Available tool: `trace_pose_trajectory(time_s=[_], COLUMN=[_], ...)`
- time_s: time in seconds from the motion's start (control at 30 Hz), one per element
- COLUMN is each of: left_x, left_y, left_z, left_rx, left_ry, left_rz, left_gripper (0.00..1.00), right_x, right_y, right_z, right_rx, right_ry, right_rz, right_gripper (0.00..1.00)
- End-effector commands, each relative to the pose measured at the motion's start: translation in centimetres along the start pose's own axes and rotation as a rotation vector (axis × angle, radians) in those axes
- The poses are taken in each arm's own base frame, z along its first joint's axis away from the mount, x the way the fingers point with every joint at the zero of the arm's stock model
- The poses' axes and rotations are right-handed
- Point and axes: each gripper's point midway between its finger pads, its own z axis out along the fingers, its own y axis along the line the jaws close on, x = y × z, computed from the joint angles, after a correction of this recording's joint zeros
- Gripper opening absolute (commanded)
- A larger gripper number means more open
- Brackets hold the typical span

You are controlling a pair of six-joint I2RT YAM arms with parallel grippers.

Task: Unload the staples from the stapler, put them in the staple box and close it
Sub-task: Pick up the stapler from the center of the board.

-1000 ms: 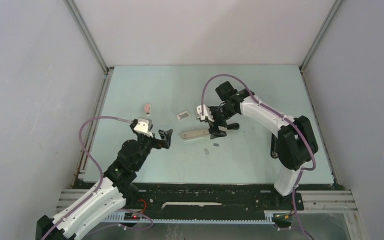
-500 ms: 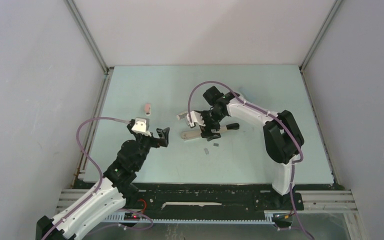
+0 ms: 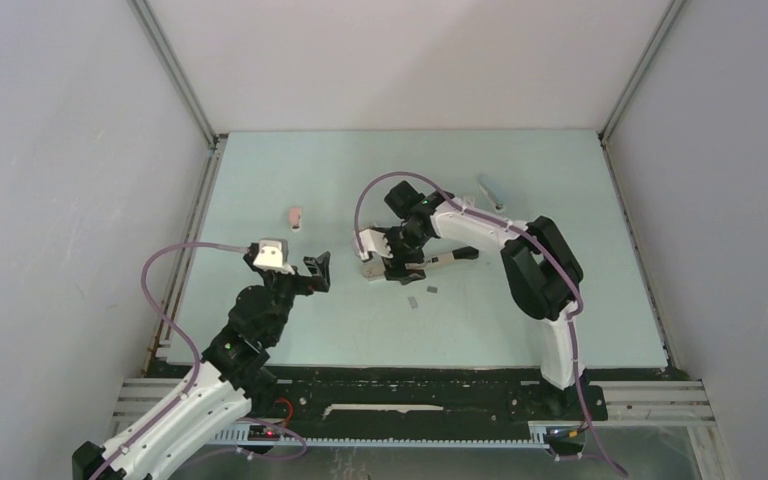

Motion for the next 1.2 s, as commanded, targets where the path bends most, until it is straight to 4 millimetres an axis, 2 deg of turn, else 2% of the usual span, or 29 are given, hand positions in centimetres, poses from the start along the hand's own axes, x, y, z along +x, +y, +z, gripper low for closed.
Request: trace_pose_trajectory(time_s=[0.0,0.2,0.27,0.37,0.4,0.47,0.67,0.77,0.9,1.17], left_x=[0.4,0.4,0.4,0.3,0.4,0.4,0.3,0.3,0.3,0.3], left_y=[1.2,1.6,1.6,1.6,1.6,1.6,1.6,1.6,1.5,1.4], left_z=[-0.1,-0.3,-0.3,-0.3,-0.3,-0.3,-0.4,-0.3,-0.3,-0.3], left_rx=[-0.053,-0.073,-0.073,-0.073,-0.073,-0.073,-0.071,-0.070,-0.065,-0.062], left_ry=[-0.010,-0.019,-0.020,-0.019,-0.019,-0.018,-0.023,-0.023,-0.021,-0.022], left_rz=[-0.001,-0.004,-0.005,-0.005,-0.004,-0.004,-0.008,-0.008,-0.010,-0.011], left_gripper=[1.00,1.00,1.00,1.00,1.00,1.00,1.00,1.00,1.00,1.00], right_x=[-1.8,-2.0,-2.1,-2.3,-2.5,-2.9,-5.1,-5.5,-5.1,-4.4], right_y=[-1.5,-1.7,-1.7,-1.7,-1.7,-1.8,-2.2,-2.0,-1.9,-1.8], right_z=[1.4,3.0,3.1,2.9,2.7,1.9,-2.3,-3.6,-3.9,-3.1], right_rx=[0.032,0.038,0.040,0.039,0.041,0.045,0.084,0.092,0.095,0.082], right_ry=[-0.008,0.003,-0.002,-0.010,-0.015,-0.040,-0.176,-0.205,-0.202,-0.185], right_rz=[0.020,0.059,0.065,0.071,0.073,0.076,0.102,0.102,0.103,0.119], right_gripper=[0.86,0.69,0.56,0.22,0.14,0.06,0.00,0.00,0.00,0.01])
